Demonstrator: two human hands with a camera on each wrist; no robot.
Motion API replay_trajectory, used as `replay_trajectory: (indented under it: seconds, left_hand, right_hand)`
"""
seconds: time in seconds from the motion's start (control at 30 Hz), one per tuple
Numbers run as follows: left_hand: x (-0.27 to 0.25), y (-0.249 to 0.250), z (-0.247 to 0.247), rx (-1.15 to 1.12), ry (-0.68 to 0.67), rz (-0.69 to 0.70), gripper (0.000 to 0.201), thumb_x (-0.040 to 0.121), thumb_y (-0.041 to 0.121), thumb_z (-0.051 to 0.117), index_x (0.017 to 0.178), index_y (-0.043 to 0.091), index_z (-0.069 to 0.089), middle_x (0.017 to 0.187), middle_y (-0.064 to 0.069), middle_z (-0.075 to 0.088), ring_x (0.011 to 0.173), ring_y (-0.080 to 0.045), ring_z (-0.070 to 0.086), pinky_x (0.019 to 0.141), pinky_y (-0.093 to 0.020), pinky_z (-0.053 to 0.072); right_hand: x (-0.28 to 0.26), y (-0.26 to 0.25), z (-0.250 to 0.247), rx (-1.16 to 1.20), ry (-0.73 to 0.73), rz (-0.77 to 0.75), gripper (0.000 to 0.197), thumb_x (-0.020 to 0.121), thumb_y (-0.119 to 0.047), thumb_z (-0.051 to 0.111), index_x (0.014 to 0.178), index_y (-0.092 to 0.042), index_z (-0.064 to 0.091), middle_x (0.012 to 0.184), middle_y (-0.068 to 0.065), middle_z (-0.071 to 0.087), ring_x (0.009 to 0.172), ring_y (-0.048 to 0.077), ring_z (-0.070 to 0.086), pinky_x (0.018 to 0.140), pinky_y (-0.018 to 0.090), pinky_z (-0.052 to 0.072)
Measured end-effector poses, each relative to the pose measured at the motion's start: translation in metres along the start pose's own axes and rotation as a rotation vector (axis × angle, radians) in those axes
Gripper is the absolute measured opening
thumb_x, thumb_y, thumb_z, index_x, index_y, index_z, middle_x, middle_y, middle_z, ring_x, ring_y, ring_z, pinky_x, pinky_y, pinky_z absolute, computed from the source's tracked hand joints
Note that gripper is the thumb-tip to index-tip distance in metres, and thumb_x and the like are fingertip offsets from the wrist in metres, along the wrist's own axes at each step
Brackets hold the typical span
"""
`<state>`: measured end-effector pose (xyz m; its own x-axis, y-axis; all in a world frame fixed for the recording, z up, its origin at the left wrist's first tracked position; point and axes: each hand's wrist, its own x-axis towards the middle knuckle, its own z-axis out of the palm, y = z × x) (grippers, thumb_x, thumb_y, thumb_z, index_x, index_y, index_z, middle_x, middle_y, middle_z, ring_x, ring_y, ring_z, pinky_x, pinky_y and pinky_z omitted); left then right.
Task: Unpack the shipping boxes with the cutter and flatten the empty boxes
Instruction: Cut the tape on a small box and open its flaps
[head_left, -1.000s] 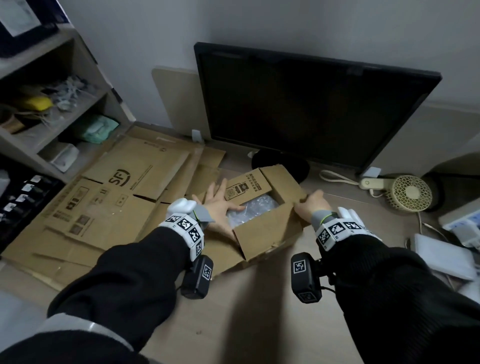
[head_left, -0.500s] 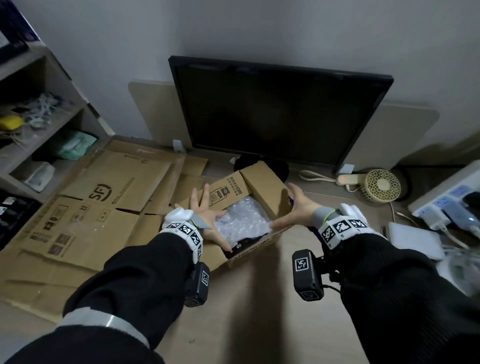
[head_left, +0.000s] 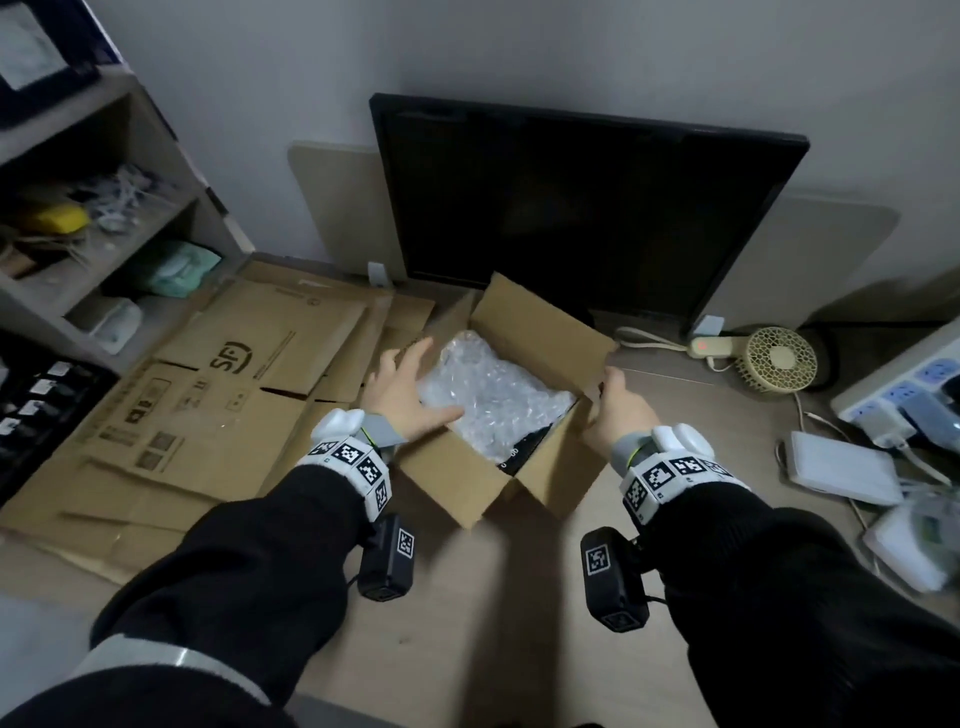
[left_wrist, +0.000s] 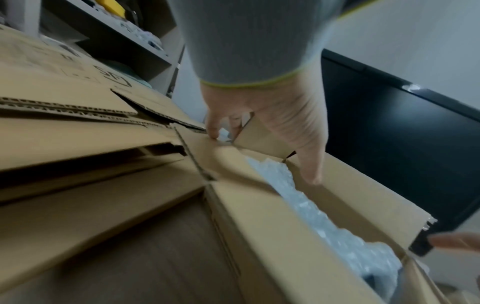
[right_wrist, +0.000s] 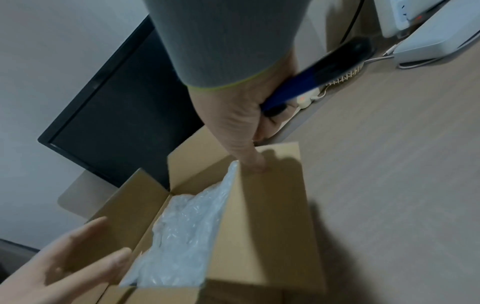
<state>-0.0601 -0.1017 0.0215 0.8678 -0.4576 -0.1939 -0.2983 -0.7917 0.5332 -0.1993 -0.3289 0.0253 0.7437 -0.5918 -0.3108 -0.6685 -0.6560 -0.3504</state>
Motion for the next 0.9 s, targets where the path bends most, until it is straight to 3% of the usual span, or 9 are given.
replay_trajectory:
  seconds: [0.17, 0.33, 0.4, 0.47, 0.5, 0.53, 0.63, 0.77, 0.9]
  left_hand:
    - [0.001, -0.036, -0.021, -0.161, 0.041, -0.157, 0.088, 0.079, 0.038, 0.074, 0.15, 0.029, 0.023, 0.15, -0.007, 0.034, 0.128, -0.027, 0.045, 0.1, -0.033, 0.038]
    - [-0.001, -0.049, -0.034, 0.069, -0.313, -0.305, 0.09, 0.085, 0.045, 0.066, 0.154, 0.023, 0.013, 0.154, -0.006, 0.031, 0.135, -0.026, 0.04, 0.102, -0.027, 0.037]
    - [0.004, -0.039, -0.047, 0.178, -0.392, -0.306, 0.086, 0.082, 0.044, 0.068, 0.151, 0.018, 0.025, 0.151, -0.005, 0.037, 0.133, -0.025, 0.042, 0.104, -0.029, 0.039]
    - [0.011, -0.024, -0.062, 0.234, -0.421, -0.276, 0.041, 0.079, 0.036, 0.07, 0.116, 0.02, 0.062, 0.112, -0.003, 0.062, 0.103, -0.023, 0.058, 0.082, -0.023, 0.047]
    - [0.014, -0.015, -0.068, 0.244, -0.44, -0.233, 0.016, 0.08, 0.033, 0.069, 0.088, 0.021, 0.063, 0.087, -0.001, 0.059, 0.083, -0.021, 0.055, 0.069, -0.021, 0.043]
    - [0.018, -0.006, -0.071, 0.256, -0.448, -0.199, 0.018, 0.082, 0.033, 0.068, 0.077, 0.02, 0.056, 0.079, 0.001, 0.051, 0.076, -0.02, 0.048, 0.066, -0.022, 0.038]
    - [0.026, 0.029, -0.075, 0.25, -0.525, -0.119, 0.018, 0.09, 0.034, 0.061, 0.092, 0.016, 0.06, 0.088, -0.001, 0.054, 0.075, -0.019, 0.049, 0.07, -0.03, 0.042]
    - [0.03, 0.075, -0.054, 0.153, -0.57, -0.067, 0.011, 0.095, 0.022, 0.053, 0.097, 0.011, 0.056, 0.079, -0.009, 0.055, 0.051, -0.015, 0.048, 0.046, -0.02, 0.037]
    - [0.034, 0.104, -0.027, 0.337, -0.598, 0.093, 0.043, 0.098, 0.016, 0.048, 0.141, 0.008, 0.043, 0.131, -0.012, 0.054, 0.106, -0.024, 0.057, 0.075, -0.028, 0.044]
  right_hand:
    - [0.006, -0.025, 0.011, 0.017, -0.022, -0.053, 0.052, 0.09, -0.015, 0.048, 0.137, -0.009, 0.026, 0.11, 0.02, 0.062, 0.098, 0.036, 0.061, 0.073, 0.034, 0.044]
    - [0.01, -0.043, 0.026, -0.087, -0.108, -0.119, 0.051, 0.088, -0.012, 0.05, 0.133, -0.007, 0.028, 0.111, 0.018, 0.06, 0.094, 0.033, 0.061, 0.071, 0.033, 0.044]
    - [0.013, -0.047, 0.024, -0.105, -0.136, -0.108, 0.048, 0.086, -0.011, 0.051, 0.129, -0.006, 0.031, 0.105, 0.015, 0.059, 0.083, 0.03, 0.056, 0.067, 0.031, 0.043]
    - [0.018, -0.056, 0.019, -0.115, -0.155, -0.113, 0.047, 0.085, -0.012, 0.053, 0.127, -0.005, 0.034, 0.104, 0.014, 0.058, 0.084, 0.03, 0.056, 0.065, 0.03, 0.042]
    - [0.02, -0.06, 0.017, -0.115, -0.156, -0.136, 0.045, 0.085, -0.013, 0.054, 0.126, -0.006, 0.037, 0.106, 0.014, 0.058, 0.089, 0.03, 0.059, 0.066, 0.03, 0.042]
    - [0.022, -0.064, 0.016, -0.105, -0.144, -0.18, 0.04, 0.085, -0.014, 0.055, 0.122, -0.008, 0.041, 0.106, 0.013, 0.059, 0.093, 0.031, 0.06, 0.067, 0.029, 0.041]
    - [0.023, -0.07, 0.014, -0.02, -0.11, -0.306, 0.022, 0.083, -0.018, 0.059, 0.102, -0.016, 0.048, 0.091, 0.004, 0.057, 0.091, 0.029, 0.06, 0.068, 0.028, 0.04]
    - [0.023, -0.068, 0.011, 0.052, -0.09, -0.269, 0.019, 0.084, -0.017, 0.059, 0.101, -0.015, 0.052, 0.088, 0.003, 0.056, 0.083, 0.024, 0.054, 0.069, 0.026, 0.037]
    - [0.027, -0.059, 0.005, 0.03, -0.094, -0.162, 0.02, 0.082, -0.014, 0.059, 0.1, -0.014, 0.051, 0.104, 0.011, 0.061, 0.099, 0.031, 0.058, 0.072, 0.027, 0.038]
